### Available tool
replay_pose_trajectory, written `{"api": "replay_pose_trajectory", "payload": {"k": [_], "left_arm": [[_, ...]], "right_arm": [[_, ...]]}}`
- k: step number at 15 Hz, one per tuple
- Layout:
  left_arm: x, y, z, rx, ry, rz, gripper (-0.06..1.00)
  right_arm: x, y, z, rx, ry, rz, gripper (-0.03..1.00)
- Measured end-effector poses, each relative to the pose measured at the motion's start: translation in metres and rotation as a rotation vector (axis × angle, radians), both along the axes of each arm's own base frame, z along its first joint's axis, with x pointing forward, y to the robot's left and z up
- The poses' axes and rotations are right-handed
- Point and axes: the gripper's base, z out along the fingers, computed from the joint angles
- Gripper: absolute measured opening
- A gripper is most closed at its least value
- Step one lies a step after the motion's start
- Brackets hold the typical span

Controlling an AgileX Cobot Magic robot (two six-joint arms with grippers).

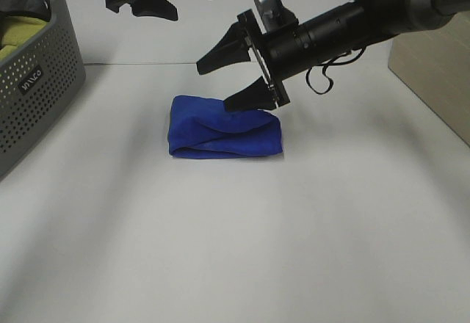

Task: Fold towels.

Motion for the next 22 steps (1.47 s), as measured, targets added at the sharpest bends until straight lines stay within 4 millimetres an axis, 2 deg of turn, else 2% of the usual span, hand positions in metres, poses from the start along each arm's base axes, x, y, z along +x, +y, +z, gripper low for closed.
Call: {"api": "replay_pose_trajectory", "payload": {"k": [2,4,7,10,12,13,15,18,22], "left_arm": [[-0.001,0.0,-0.001,0.003,0.015,-0.01,0.66],[-0.002,0.0,-0.001,0.005,0.024,-0.016,0.66],[-0.002,0.0,-0.002,0.006,0.026,-0.018,0.66],[-0.003,-0.001,-0.002,0.007,0.029,-0.021,0.66],[-0.006,-0.001,-0.003,0.034,0.045,-0.062,0.66],[-0.01,0.0,-0.001,0.062,0.053,-0.101,0.66],[-0.019,0.004,0.008,0.131,0.058,-0.157,0.66],[-0.035,0.014,0.037,0.235,0.031,-0.196,0.66],[-0.07,0.03,0.078,0.315,-0.003,-0.214,0.66]], "right_arm": [[0.004,-0.005,-0.026,-0.017,0.041,-0.016,0.82],[0.01,-0.02,-0.04,-0.05,0.051,-0.058,0.82],[0.019,-0.044,-0.05,-0.153,0.024,-0.119,0.82],[0.019,-0.051,-0.055,-0.225,0.041,-0.112,0.82],[0.017,-0.051,-0.049,-0.223,0.051,-0.069,0.82],[0.014,-0.052,-0.044,-0.235,0.055,-0.038,0.82],[0.011,-0.056,-0.016,-0.288,0.041,-0.031,0.82],[0.001,-0.067,0.045,-0.403,-0.037,-0.066,0.82],[-0.02,-0.082,0.11,-0.54,-0.125,-0.115,0.82]]}}
